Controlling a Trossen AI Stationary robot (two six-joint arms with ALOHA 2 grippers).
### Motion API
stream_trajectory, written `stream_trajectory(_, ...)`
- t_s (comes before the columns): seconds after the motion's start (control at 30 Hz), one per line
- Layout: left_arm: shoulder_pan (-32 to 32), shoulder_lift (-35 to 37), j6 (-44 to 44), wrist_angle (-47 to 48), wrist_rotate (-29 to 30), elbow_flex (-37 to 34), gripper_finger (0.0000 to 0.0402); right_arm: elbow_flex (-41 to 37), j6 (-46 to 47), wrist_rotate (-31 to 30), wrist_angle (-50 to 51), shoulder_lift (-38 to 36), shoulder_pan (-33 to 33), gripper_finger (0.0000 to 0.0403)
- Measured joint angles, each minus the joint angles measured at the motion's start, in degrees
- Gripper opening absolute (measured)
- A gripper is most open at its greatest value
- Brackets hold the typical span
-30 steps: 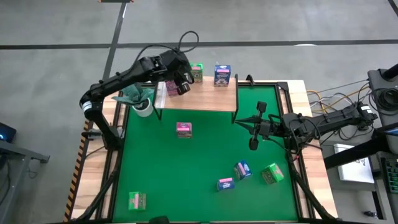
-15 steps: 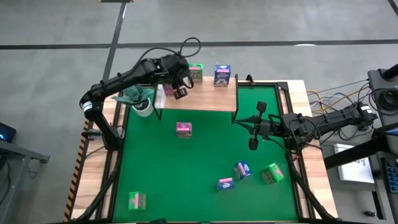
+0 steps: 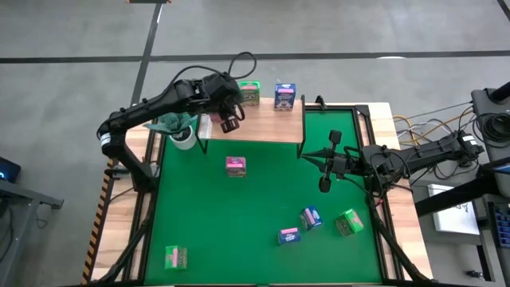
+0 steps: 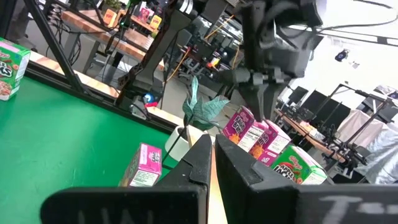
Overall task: Stack cereal on shelf
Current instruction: Put the right blue cereal box on the shelf aligned with the other blue cereal box
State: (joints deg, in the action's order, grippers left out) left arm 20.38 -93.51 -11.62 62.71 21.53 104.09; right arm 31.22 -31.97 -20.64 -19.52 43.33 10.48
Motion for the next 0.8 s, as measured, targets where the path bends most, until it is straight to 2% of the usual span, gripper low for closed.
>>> stream_trajectory(0.1, -1.7, 1.9, 2.3, 0.0, -0.4, 0.0, 0.0088, 0.0, 0.0, 0.0, 0.1, 0.0, 0.0, 0.0013)
stream_trajectory(0.2, -4.4, 3.5, 5.0, -0.1, -3.7, 0.0, 0.0088, 0.0, 0.3, 0.0, 0.4, 0.0, 0.0, 0.0013)
stream_trajectory(0.4, -14.1, 5.9, 6.3, -3.7, -5.6, -2.7, 0.0088, 0.0, 1.2, 0.0, 0.8, 0.0, 0.0, 0.0013)
stream_trajectory(0.7, -29.3, 12.6, 5.3, -21.2, -5.6, -20.1, 0.0088, 0.0, 9.0, 0.1, -0.3, 0.0, 0.0, 0.0013)
stream_trajectory(0.8, -32.8, 15.7, 3.6, -27.3, -5.6, -26.8, 0.0088, 0.0, 14.4, 3.3, -1.1, 0.0, 0.0, 0.0013)
